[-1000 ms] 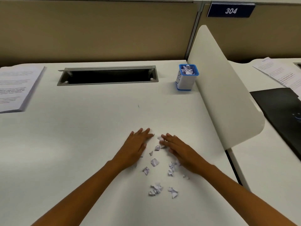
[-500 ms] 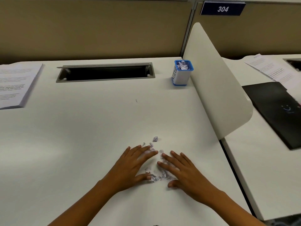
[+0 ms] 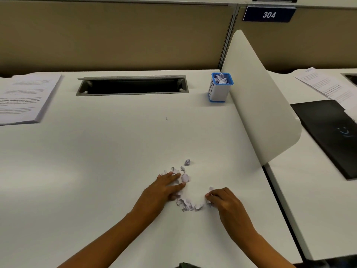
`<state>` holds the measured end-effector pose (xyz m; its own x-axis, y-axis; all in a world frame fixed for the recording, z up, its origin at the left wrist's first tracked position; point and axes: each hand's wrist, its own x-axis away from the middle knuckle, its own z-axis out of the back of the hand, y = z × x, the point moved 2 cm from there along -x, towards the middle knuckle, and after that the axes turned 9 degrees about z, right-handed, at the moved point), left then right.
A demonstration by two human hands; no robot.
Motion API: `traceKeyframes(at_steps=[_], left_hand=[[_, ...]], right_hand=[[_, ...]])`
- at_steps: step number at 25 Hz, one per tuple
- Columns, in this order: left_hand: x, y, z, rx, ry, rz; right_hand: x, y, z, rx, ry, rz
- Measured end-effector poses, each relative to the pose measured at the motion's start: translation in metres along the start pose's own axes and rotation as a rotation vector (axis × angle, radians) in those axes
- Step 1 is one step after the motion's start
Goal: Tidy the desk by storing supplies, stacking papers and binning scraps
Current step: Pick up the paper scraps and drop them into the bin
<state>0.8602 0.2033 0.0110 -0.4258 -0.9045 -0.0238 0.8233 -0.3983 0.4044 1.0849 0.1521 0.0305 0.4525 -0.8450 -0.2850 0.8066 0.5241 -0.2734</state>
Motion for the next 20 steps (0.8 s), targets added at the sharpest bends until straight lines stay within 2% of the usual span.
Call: traceKeyframes(at_steps=[3,6,7,10,16,20], left_hand=[[0.007,-0.005,-0.001,0.203,0.104,0.172],[0.003,-0.006,0.008,0.149,0.185,0.158],[0.000,-0.006,0.011,0.142,0.208,0.124],[-0.015,-0.006,0.017,0.207,0.213,0.141],[-0.074,0.010,0.047,0.317,0.279,0.152],[-0.160,0.036,0.080,0.644,0.293,0.371]], right_hand=[[-0.007,0.007,-0.001,-0.169,0.087,-0.164],[-0.015,0.014,0.010,-0.596,0.212,-0.616],[-0.017,0.017,0.013,-0.676,0.233,-0.701],[-0.032,0.026,0.027,-0.739,0.265,-0.756],[-0.081,0.056,0.053,-0.769,0.441,-0.732],[-0.127,0.086,0.068,-0.750,0.561,-0.703]])
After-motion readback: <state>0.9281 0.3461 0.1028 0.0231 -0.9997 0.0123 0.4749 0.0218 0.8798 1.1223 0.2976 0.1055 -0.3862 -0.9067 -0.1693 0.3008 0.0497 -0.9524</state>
